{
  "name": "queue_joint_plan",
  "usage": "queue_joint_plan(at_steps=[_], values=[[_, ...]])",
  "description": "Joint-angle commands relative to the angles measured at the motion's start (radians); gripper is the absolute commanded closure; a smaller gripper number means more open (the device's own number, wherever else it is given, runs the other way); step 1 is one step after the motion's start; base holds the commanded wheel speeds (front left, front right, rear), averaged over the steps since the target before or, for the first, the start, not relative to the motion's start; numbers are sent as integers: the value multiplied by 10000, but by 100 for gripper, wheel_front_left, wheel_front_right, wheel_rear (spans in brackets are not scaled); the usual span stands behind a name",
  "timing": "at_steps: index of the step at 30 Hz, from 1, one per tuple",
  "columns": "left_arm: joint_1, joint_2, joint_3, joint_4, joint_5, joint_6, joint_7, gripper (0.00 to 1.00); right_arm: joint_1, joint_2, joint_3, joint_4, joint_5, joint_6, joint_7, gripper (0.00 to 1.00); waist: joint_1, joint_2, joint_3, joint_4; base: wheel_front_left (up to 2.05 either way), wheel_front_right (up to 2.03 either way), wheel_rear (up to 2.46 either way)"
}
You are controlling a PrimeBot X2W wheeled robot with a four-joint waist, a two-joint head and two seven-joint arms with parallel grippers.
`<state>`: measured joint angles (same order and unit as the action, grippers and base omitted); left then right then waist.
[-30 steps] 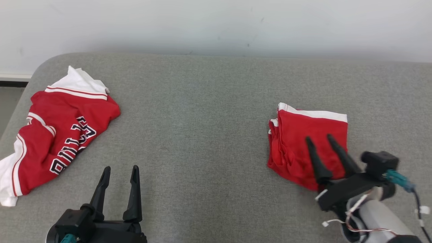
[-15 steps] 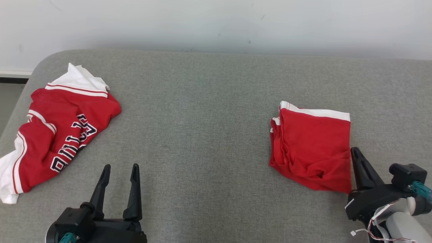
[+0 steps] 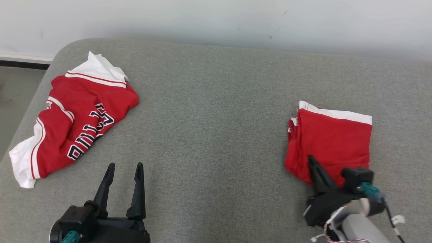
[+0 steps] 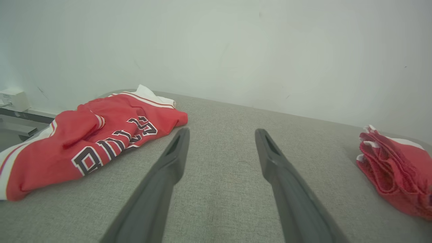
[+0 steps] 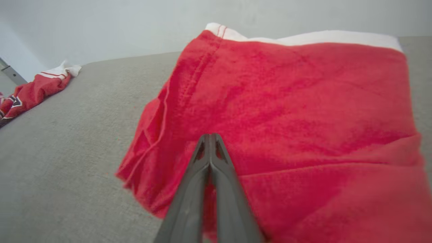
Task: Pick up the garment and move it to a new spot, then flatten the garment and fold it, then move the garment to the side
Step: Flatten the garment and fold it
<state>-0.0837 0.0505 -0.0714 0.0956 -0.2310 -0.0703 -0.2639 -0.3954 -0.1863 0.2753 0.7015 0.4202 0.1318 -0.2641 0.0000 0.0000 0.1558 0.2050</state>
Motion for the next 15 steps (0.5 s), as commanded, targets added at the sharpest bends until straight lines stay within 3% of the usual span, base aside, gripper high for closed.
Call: queue_joint_plan(at_steps=[1,8,15], values=[[-129,3,20,32,-53,25,-7,0,-133,324,345,-8,-186,-24,-2,100,0,0,29,94,0,0,0],[-111,2,-162,65,-109,82,-7,0,-213,874,720,-144,-339,-24,-3,100,0,0,-28,119,0,0,0],[-1,2,13,69,25,54,-8,0,-19,590,339,-1143,-523,-24,-3,100,0,0,-195,-320,0,0,0]])
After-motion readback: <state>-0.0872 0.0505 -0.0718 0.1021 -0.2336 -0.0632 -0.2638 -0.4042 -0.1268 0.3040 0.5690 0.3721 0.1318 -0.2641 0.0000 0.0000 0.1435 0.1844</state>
